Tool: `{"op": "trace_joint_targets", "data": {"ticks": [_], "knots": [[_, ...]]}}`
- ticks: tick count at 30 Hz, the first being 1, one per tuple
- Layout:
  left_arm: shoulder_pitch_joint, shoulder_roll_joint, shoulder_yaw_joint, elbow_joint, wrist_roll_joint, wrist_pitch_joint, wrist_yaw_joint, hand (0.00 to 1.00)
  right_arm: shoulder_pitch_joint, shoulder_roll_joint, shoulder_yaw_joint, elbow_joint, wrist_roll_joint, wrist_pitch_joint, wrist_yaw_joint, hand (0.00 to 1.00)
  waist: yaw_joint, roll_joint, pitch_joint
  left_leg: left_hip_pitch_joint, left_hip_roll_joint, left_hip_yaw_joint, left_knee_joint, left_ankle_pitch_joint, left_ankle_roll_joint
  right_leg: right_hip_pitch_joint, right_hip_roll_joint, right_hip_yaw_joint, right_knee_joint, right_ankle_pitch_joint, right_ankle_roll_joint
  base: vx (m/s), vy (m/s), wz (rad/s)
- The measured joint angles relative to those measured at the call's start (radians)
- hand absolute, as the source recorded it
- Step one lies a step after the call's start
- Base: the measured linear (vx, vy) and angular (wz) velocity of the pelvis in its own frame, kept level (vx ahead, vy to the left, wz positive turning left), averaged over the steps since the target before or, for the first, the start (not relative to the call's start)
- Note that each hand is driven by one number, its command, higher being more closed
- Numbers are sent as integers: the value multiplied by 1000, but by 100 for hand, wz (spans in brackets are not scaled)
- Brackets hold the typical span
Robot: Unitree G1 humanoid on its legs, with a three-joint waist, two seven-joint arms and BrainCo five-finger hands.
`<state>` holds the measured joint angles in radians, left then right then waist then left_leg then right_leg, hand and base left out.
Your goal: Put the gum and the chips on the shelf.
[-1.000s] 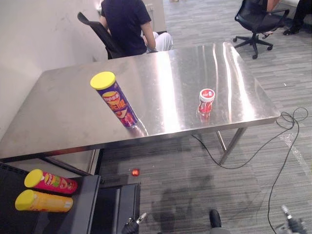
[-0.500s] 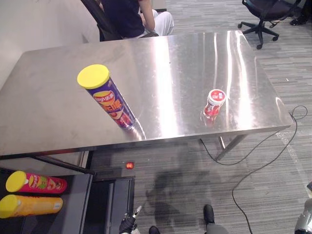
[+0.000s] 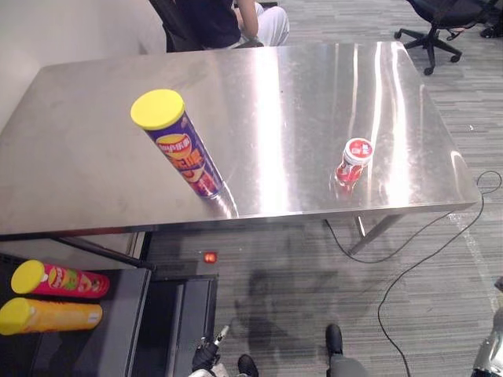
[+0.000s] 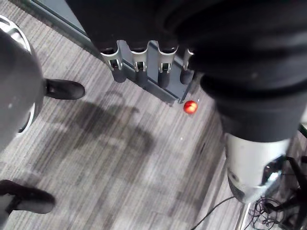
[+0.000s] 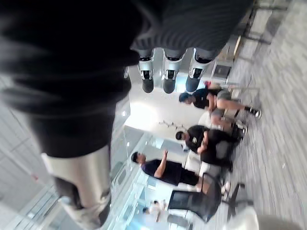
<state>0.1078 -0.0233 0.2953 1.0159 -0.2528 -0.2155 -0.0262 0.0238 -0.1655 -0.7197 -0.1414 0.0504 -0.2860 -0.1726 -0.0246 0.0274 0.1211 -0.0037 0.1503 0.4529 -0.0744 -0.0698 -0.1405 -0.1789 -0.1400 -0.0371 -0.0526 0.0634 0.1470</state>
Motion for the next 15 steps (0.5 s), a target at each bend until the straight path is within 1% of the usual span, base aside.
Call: {"op": "trace_joint_targets", "data": {"ticks": [1, 4, 5, 7, 8, 11, 15], "knots": [[-1, 10, -16, 0, 0, 0, -2, 0, -3, -26, 24, 0, 14, -3, 35, 0, 2, -1, 3, -16, -1, -4, 10, 0, 1, -10, -3, -3, 0, 0, 0, -94, -64, 11], [-2, 21, -28, 9, 3, 2, -5, 0, -13, -90, 71, 0, 39, -5, 80, 0, 0, -1, 16, -25, -2, -16, 17, 2, 3, -11, -2, -7, 0, 0, 0, -64, -48, 8], [-2, 28, -42, 10, 26, 1, -7, 0, -26, -116, 89, 2, 49, -6, 95, 0, 0, -1, 19, -30, 0, -23, 24, 2, 3, -10, 0, -9, 1, 0, 0, -30, -38, 8], [-3, 33, -57, 10, 35, 1, -11, 0, -46, -141, 117, 4, 52, -8, 100, 0, -1, -1, 23, -30, 1, -24, 25, 2, 4, -11, 1, -9, 2, 0, 0, -14, -22, 2], [-3, 35, -61, 10, 39, 1, -12, 0, -66, -154, 140, 11, 70, -10, 107, 0, -1, -1, 26, -30, 1, -26, 25, 2, 4, -11, 1, -9, 4, 0, 0, 0, 0, 0], [-3, 41, -71, 10, 39, 1, -13, 0, -114, -171, 179, 55, 84, -9, 117, 0, -1, -5, 38, -36, -1, -35, 25, 4, 7, -11, -2, -14, 7, 0, 0, -11, -20, 7], [-3, 54, -94, 11, 40, 1, -13, 0, -151, -173, 200, 83, 84, -8, 117, 0, 0, -7, 44, -47, -1, -56, 26, 7, 10, -12, -4, -30, 11, 1, -1, 9, -16, 17]]}}
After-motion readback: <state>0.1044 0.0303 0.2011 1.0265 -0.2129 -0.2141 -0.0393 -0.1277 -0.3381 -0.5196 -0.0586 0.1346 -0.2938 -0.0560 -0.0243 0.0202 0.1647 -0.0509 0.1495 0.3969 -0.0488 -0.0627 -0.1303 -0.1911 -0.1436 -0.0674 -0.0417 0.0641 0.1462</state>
